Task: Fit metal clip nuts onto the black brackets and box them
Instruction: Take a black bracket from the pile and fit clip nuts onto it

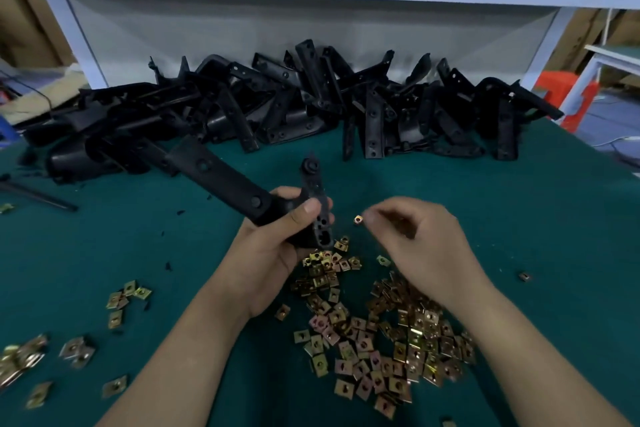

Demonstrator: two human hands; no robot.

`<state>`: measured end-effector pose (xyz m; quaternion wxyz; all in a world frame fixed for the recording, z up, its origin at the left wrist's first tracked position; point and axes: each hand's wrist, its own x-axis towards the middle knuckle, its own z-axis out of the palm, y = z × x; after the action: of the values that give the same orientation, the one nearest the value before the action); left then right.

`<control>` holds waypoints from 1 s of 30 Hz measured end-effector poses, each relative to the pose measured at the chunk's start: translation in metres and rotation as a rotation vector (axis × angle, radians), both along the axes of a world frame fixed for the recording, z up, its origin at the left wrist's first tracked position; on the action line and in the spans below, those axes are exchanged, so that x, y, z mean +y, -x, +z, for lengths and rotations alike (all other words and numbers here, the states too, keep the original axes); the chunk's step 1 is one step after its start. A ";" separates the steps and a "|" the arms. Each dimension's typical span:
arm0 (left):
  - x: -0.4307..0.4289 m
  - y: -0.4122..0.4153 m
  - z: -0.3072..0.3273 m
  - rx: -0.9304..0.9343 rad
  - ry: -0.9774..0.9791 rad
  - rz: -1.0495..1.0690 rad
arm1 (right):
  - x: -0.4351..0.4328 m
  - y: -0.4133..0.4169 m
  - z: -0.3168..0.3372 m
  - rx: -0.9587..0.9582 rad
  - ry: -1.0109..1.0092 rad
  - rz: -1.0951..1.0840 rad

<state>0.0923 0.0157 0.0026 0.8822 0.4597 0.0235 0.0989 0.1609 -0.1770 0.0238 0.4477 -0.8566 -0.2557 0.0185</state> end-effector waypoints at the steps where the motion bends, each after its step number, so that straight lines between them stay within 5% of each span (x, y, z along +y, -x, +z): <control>1: 0.001 0.000 0.000 0.019 0.015 -0.002 | -0.008 -0.007 0.000 -0.095 0.170 -0.072; 4: 0.004 0.000 0.000 0.088 0.019 0.015 | -0.021 -0.017 -0.007 -0.095 0.458 -0.102; 15: 0.009 -0.005 -0.005 0.095 0.038 -0.007 | -0.020 -0.022 -0.019 -0.111 0.402 -0.191; 23: 0.008 -0.006 -0.004 0.089 0.021 -0.023 | -0.007 -0.009 -0.009 -0.055 -0.115 -0.087; 30: 0.008 -0.004 -0.004 0.084 -0.027 -0.072 | 0.010 0.013 -0.001 0.528 -0.648 0.159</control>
<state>0.0967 0.0235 -0.0018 0.8771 0.4760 0.0424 0.0481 0.1478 -0.1665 0.0229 0.7413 -0.6149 -0.1900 0.1905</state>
